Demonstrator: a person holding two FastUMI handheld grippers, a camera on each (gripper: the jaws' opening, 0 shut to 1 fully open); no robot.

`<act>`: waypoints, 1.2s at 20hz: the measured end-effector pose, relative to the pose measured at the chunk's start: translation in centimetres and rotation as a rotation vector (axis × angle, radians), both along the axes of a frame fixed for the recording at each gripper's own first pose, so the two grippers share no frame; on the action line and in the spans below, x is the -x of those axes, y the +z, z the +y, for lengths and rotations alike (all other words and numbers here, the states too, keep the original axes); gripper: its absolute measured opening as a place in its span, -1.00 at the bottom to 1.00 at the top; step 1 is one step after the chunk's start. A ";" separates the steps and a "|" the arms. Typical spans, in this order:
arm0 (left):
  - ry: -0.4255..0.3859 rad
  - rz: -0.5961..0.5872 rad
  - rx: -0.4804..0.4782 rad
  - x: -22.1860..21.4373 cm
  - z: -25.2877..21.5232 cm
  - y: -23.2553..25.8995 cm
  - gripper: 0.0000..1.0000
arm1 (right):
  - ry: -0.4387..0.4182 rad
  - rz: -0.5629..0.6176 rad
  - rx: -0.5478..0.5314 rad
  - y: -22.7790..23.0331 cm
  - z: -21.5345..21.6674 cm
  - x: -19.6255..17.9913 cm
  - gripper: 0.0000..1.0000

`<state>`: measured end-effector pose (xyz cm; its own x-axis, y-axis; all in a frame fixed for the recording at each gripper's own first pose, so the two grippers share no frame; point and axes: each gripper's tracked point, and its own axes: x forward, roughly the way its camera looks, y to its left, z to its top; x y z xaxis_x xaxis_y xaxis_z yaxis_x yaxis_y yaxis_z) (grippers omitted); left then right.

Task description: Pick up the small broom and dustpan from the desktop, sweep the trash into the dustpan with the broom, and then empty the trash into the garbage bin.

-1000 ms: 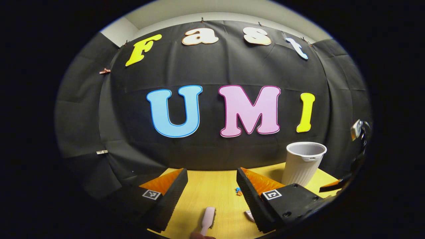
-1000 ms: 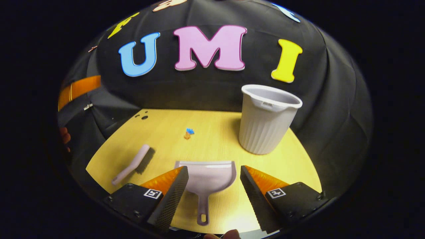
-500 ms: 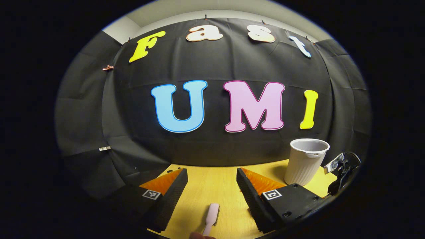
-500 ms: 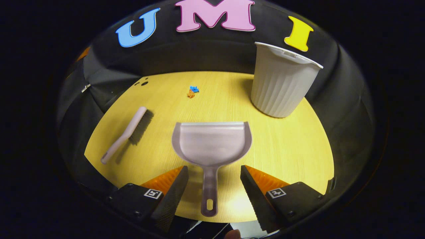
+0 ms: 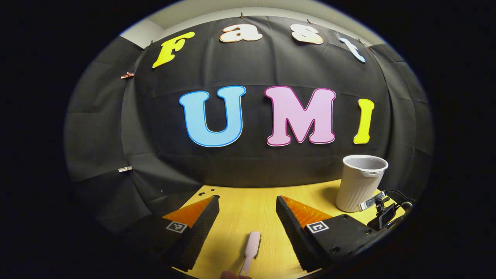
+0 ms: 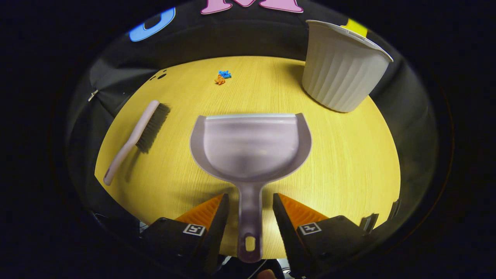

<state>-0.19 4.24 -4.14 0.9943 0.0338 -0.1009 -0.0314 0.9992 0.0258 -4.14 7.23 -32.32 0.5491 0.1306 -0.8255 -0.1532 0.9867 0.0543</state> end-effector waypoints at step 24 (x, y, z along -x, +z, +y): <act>-0.093 0.573 0.073 2.3 0.0 -18.7 0.92 | -0.043 0.055 -0.038 -0.5 -1.2 0.0 -0.41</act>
